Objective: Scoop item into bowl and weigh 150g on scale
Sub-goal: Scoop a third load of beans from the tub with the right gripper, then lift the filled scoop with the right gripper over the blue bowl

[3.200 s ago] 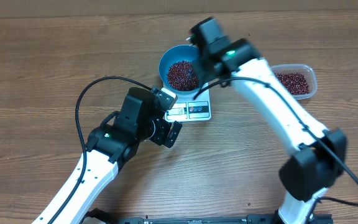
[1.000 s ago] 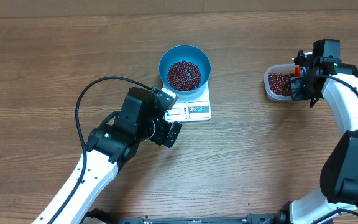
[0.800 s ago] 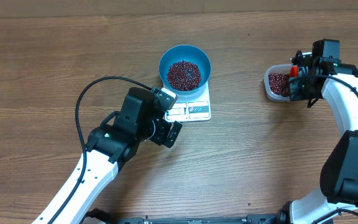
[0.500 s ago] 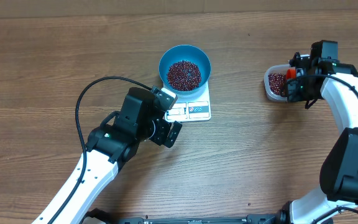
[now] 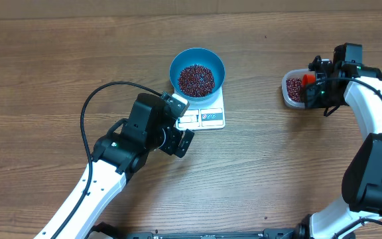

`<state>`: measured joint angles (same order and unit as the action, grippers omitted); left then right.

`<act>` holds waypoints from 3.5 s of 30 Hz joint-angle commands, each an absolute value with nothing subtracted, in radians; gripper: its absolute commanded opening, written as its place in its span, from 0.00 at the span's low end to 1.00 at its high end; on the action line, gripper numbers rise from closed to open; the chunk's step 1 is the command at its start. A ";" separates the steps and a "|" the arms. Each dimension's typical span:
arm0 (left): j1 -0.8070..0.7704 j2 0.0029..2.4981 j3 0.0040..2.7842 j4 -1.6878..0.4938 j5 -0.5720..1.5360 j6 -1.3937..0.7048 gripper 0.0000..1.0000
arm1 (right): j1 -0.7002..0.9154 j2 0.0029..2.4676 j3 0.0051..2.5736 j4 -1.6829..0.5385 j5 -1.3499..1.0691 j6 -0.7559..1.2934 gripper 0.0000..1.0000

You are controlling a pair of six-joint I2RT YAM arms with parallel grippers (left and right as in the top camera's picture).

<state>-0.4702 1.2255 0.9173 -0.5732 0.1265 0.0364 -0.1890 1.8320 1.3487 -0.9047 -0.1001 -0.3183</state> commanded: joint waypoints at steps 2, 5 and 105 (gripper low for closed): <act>-0.465 1.229 0.938 -0.573 0.120 0.046 1.00 | -0.177 1.867 1.330 -0.969 -0.222 -0.316 0.04; -0.465 1.229 0.938 -0.572 0.120 0.046 0.99 | -0.177 1.867 1.330 -0.983 -0.240 -0.316 0.04; -0.465 1.229 0.938 -0.573 0.120 0.046 1.00 | 0.104 1.866 1.462 -0.703 -1.111 0.110 0.04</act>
<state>-0.4702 1.2255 0.9173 -0.5728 0.1265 0.0364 0.0517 1.8622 1.4376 -0.7280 -1.2015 0.0254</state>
